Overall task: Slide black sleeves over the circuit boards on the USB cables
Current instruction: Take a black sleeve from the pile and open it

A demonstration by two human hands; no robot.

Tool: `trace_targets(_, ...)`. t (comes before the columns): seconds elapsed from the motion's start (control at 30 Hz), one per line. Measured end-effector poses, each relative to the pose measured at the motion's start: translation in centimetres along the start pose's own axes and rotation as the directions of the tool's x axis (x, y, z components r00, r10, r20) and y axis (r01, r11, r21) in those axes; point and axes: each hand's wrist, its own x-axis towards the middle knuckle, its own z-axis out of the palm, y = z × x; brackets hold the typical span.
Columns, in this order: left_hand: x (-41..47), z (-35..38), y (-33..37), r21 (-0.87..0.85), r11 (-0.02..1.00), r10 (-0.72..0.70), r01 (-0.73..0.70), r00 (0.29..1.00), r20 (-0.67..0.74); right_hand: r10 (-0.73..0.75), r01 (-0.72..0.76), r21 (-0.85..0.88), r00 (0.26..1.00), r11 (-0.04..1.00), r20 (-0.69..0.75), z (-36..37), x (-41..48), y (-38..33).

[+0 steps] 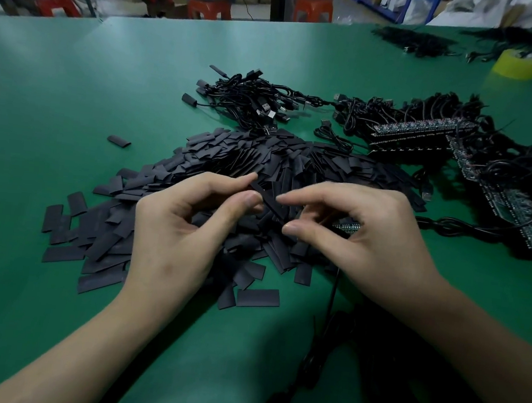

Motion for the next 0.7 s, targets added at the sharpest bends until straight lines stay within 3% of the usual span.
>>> trace_targets(0.33,-0.07,0.26,0.39,0.062,0.996,0.066,-0.066,0.998,0.005,-0.098,0.092,-0.086,0.993,0.992,-0.072,0.51,-0.24,0.20)
trace_targets(0.47,-0.14,0.46,0.09,-0.077,0.994,-0.071,0.074,0.997,0.037,-0.139,0.125,-0.126,0.983,0.984,-0.116,0.54,-0.29,0.06)
trace_targets(0.57,-0.09,0.87,0.15,-0.237,0.961,-0.107,0.140,0.983,0.147,-0.157,0.138,-0.150,0.980,0.979,-0.123,0.67,-0.27,0.00)
trace_targets(0.7,-0.15,0.94,-0.04,-0.324,0.928,-0.101,0.186,0.960,0.261,-0.035,0.028,-0.066,0.994,0.997,-0.101,0.58,-0.18,-0.02)
